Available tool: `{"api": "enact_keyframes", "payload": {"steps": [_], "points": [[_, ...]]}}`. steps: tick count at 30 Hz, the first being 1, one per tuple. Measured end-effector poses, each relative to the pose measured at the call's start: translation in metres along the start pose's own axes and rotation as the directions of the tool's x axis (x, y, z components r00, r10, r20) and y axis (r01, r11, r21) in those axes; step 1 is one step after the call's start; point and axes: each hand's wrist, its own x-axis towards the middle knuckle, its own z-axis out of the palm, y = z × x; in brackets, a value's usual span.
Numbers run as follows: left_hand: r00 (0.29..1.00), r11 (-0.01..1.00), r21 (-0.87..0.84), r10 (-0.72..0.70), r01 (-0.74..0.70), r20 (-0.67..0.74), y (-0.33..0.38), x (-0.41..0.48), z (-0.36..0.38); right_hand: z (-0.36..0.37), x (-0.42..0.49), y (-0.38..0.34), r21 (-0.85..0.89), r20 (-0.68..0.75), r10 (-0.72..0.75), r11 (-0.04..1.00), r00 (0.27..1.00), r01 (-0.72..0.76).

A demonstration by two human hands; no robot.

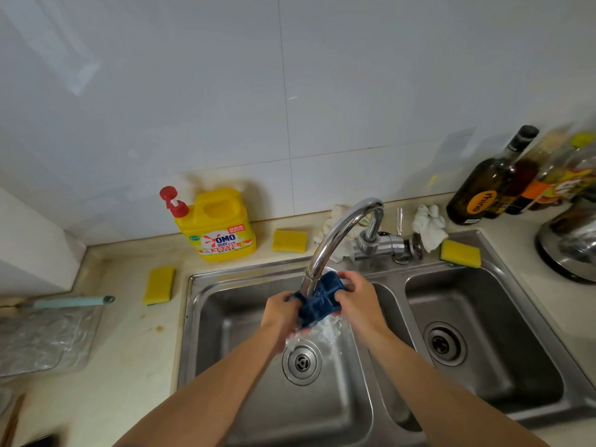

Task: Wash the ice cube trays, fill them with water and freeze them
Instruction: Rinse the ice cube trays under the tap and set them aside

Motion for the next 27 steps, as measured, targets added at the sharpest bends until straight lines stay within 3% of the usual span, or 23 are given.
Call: {"api": "enact_keyframes", "payload": {"steps": [6,13,18,21,27], "points": [[0.999,0.998,0.046,0.047,-0.048,0.015,0.010,0.002,0.001,-0.005,-0.002,-0.005,0.084,0.005,-0.028,0.996,1.000,0.028],[0.998,0.998,-0.037,0.058,-0.058,-0.002,0.005,0.001,0.001,-0.004,-0.002,-0.004,0.158,-0.009,-0.008,0.987,1.000,0.010],[0.991,0.986,-0.168,0.016,0.006,0.130,0.003,-0.006,0.002,-0.009,-0.001,-0.003,0.165,-0.059,-0.002,0.986,0.998,0.011],[0.988,0.992,-0.122,0.049,-0.031,0.145,0.001,-0.008,0.003,-0.008,-0.001,-0.001,0.167,-0.054,-0.008,0.986,0.999,0.017],[0.983,0.984,0.019,0.178,-0.179,0.046,0.001,-0.009,0.001,-0.006,0.000,0.001,0.136,0.005,0.024,0.990,1.000,-0.024]]}}
